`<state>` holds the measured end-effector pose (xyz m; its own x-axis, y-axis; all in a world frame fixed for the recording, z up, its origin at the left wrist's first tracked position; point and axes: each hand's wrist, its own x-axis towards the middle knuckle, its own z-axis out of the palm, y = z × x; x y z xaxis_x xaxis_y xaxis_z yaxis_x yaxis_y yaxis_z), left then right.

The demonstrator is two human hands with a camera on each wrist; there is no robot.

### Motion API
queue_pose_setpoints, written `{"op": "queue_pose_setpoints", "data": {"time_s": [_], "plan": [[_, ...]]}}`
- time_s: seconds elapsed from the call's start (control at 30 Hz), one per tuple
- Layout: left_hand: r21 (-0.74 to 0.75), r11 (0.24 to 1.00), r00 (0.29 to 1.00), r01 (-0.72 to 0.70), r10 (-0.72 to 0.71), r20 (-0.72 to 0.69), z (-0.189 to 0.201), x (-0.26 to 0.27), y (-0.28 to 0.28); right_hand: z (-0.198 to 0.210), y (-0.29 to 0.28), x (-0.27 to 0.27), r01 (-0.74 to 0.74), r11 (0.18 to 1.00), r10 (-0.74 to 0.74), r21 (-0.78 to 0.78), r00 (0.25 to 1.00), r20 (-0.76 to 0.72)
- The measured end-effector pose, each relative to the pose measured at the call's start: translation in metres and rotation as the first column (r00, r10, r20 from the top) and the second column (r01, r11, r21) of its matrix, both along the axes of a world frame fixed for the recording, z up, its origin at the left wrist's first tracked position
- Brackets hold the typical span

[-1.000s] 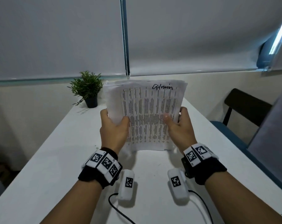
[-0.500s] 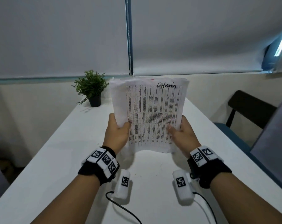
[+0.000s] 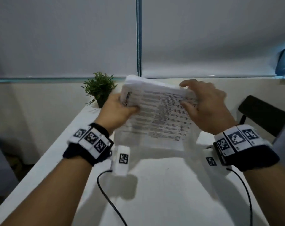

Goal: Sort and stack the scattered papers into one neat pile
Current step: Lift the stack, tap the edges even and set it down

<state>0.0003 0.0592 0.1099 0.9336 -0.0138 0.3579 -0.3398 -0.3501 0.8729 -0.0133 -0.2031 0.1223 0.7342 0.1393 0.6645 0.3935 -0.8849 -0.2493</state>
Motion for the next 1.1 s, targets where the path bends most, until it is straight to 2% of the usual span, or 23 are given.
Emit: {"op": "queue_pose_setpoints", "data": {"time_s": [0.07,0.1,0.13,0.17,0.2,0.23,0.27,0.3,0.37,0.43,0.57,0.63,0.7,1.0,1.1], "plan": [[-0.157,0.987,0.997,0.026,-0.038,-0.074,-0.021,-0.005,0.008,-0.015,-0.014,-0.002,0.141,0.979,-0.132,0.147,0.989,-0.068],[-0.211,0.977,0.994,0.035,-0.056,-0.094,-0.03,-0.007,0.011,-0.026,-0.018,-0.004,0.161,0.944,-0.112,0.288,0.977,-0.179],[-0.254,0.966,0.992,0.047,-0.075,-0.104,-0.036,-0.009,0.014,-0.039,-0.021,-0.003,0.16,0.876,-0.029,0.455,0.959,-0.28],[-0.284,0.957,0.99,0.061,-0.093,-0.103,-0.04,-0.009,0.017,-0.051,-0.022,-0.004,0.14,0.768,0.096,0.625,0.94,-0.329],[-0.296,0.952,0.99,0.08,-0.11,-0.088,-0.042,-0.01,0.019,-0.062,-0.023,-0.004,0.105,0.633,0.231,0.767,0.92,-0.316],[-0.296,0.949,0.99,0.106,-0.129,-0.06,-0.042,-0.01,0.02,-0.069,-0.024,-0.003,0.057,0.516,0.344,0.855,0.9,-0.267],[-0.286,0.949,0.989,0.129,-0.143,-0.03,-0.039,-0.01,0.02,-0.073,-0.025,0.001,0.007,0.442,0.414,0.897,0.886,-0.211],[-0.283,0.949,0.99,0.137,-0.143,-0.003,-0.036,-0.011,0.019,-0.073,-0.024,0.003,-0.033,0.415,0.443,0.909,0.88,-0.171],[-0.303,0.95,0.997,0.07,-0.065,0.028,-0.029,-0.012,0.017,-0.067,-0.022,0.005,-0.085,0.422,0.451,0.903,0.883,-0.128],[-0.312,0.95,0.999,-0.019,0.03,0.029,-0.029,-0.01,0.015,-0.065,-0.022,0.006,-0.105,0.463,0.42,0.88,0.9,-0.114],[-0.315,0.942,0.992,-0.117,0.098,-0.076,-0.059,-0.012,0.014,-0.093,-0.023,0.003,0.017,0.581,0.332,0.814,0.908,-0.256],[-0.292,0.944,0.985,-0.151,0.118,-0.127,-0.074,-0.012,0.013,-0.106,-0.024,-0.001,0.065,0.565,0.317,0.822,0.903,-0.289],[-0.262,0.953,0.986,-0.151,0.125,-0.112,-0.081,-0.01,0.006,-0.108,-0.021,-0.004,0.048,0.533,0.326,0.844,0.91,-0.258],[-0.228,0.955,0.981,-0.192,0.18,-0.069,-0.088,-0.002,-0.003,-0.108,-0.016,0.0,0.031,0.524,0.322,0.851,0.918,-0.232],[-0.214,0.958,0.978,-0.193,0.172,-0.115,-0.096,0.002,0.001,-0.113,-0.014,0.001,0.056,0.54,0.326,0.84,0.906,-0.27]]}}
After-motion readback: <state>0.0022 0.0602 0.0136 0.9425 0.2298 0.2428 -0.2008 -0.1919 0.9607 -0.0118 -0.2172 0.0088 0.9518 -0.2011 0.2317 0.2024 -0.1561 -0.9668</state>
